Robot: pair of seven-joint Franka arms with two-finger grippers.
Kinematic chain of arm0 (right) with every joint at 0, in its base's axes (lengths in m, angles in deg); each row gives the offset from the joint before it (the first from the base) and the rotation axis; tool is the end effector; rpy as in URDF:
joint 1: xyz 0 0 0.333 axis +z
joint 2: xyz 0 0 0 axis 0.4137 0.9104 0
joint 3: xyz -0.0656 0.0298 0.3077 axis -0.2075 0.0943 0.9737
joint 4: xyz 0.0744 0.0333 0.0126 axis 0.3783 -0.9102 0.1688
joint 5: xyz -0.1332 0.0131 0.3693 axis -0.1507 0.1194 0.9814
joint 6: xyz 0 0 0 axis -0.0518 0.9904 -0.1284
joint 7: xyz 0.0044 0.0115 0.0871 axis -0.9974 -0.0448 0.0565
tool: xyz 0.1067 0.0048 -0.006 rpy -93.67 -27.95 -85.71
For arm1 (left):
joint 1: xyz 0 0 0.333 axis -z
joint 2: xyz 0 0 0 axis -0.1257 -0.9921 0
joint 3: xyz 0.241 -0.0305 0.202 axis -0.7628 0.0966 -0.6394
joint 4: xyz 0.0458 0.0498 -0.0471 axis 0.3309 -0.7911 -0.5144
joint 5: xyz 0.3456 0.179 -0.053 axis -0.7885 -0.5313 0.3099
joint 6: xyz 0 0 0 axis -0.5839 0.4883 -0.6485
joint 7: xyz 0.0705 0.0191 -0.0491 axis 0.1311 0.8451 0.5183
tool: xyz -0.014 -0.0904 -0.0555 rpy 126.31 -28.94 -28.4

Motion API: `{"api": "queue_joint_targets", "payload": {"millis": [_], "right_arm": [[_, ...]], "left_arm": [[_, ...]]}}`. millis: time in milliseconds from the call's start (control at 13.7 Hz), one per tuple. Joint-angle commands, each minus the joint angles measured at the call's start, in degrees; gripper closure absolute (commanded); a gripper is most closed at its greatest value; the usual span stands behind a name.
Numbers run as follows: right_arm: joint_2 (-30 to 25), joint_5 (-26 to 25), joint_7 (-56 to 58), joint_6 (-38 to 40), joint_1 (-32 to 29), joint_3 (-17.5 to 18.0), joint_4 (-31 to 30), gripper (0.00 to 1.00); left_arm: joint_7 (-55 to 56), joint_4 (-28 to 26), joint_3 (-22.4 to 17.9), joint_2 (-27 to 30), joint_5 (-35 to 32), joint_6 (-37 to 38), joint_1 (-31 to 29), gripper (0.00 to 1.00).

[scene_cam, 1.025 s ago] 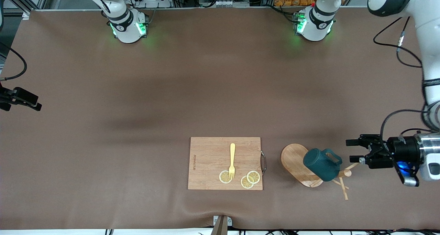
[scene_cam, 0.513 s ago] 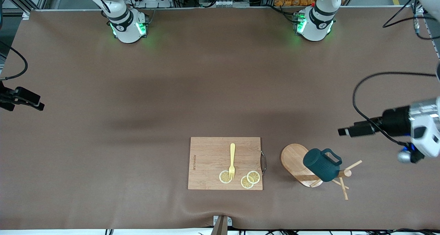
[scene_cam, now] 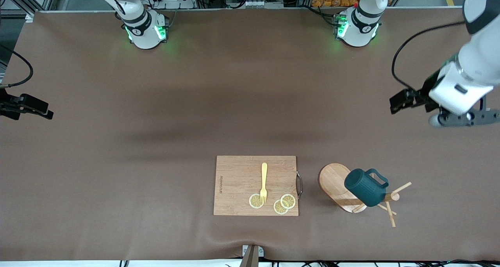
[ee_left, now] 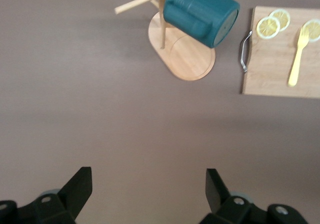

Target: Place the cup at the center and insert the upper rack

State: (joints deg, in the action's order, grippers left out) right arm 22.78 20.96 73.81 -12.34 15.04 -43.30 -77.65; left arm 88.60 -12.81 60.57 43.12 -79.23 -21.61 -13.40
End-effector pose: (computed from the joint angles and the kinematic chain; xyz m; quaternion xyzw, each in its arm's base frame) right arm 0.6046 -0.0536 0.6009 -0.9998 0.0052 -0.0013 0.0192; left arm 0.5791 -0.1075 0.6185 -0.9999 -0.0110 0.0013 0.0110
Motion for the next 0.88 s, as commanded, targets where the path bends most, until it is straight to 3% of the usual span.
{"api": "queue_joint_targets", "payload": {"millis": [0, 293, 806], "right_arm": [[0.1, 0.5, 0.0, 1.5, -0.1, 0.1, 1.6, 0.0], [0.1, 0.2, -0.1, 1.7, 0.5, 0.2, 2.1, 0.0], [0.1, -0.2, 0.0, 1.7, 2.5, -0.4, 2.3, 0.0]], "left_arm": [[-4.7, -8.3, -1.4, 9.7, -1.1, 0.7, -0.8, 0.0], [-5.3, -9.6, -5.4, 10.4, -0.4, 3.8, -0.9, 0.0], [-4.4, -10.8, -7.0, 8.7, 0.6, -1.0, -0.8, 0.0]]}}
